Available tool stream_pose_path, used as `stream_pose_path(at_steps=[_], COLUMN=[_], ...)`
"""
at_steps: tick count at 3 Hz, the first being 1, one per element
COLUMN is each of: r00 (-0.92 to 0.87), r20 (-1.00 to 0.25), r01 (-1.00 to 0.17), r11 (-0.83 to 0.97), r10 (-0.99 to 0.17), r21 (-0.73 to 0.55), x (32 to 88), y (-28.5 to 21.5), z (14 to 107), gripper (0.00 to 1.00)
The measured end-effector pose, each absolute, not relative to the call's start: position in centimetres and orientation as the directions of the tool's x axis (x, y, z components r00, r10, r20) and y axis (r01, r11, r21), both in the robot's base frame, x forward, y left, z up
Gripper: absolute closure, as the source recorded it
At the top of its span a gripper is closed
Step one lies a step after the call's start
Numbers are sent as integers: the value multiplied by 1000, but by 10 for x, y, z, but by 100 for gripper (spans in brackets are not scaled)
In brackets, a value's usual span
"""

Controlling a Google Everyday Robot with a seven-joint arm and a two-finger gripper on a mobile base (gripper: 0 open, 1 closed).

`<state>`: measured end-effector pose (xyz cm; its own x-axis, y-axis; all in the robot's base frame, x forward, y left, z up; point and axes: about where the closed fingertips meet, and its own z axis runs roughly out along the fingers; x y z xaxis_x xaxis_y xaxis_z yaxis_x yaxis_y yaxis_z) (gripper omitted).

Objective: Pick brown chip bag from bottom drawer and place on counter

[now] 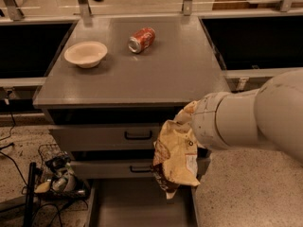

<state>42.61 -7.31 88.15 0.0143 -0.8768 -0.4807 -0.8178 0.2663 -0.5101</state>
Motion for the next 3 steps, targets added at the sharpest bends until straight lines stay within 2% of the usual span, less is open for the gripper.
stream_pose_path(at_steps=[2,3], r00=[-1,-3], r20=[-476,-443], r01=[-806,-751], r11=[282,294], r10=[-880,-897], r21=[-520,-591], x=[428,439], y=[-76,-87], z=[883,925], gripper=[100,100])
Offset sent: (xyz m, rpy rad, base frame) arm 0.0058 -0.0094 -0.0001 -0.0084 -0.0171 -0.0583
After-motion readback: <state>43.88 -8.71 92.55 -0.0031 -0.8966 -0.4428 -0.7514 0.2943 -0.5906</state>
